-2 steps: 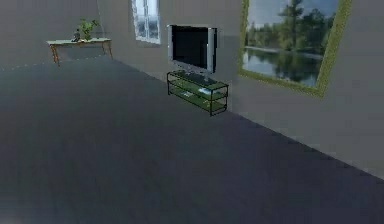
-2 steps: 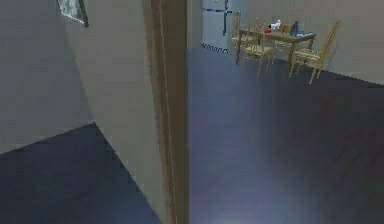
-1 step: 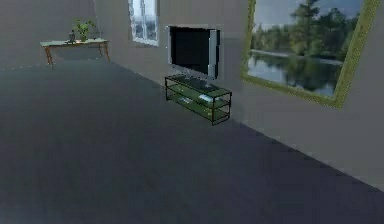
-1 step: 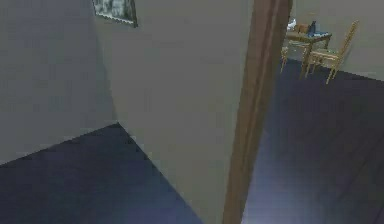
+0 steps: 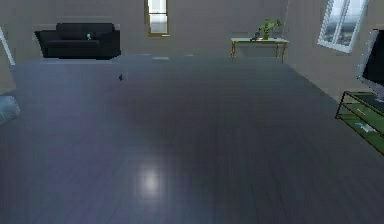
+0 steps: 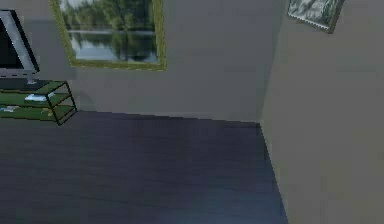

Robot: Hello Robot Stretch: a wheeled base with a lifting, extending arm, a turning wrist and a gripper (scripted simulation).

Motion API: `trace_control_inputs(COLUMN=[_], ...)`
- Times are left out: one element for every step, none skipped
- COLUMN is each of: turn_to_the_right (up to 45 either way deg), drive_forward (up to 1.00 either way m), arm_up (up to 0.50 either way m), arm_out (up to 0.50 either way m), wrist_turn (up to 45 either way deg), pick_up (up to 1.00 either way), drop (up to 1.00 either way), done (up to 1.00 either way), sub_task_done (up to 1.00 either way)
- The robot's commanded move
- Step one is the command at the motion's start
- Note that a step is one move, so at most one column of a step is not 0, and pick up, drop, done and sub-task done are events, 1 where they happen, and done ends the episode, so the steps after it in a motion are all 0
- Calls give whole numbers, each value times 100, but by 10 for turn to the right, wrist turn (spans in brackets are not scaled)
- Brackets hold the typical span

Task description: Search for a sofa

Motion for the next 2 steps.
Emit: trace_control_inputs(turn_to_the_right=[-120,0], drive_forward=[0,100], arm_up=[0,0], arm_out=[0,0], wrist_turn=[0,0], pick_up=[0,0], drop=[0,0], done=[0,0], sub_task_done=[0,0])
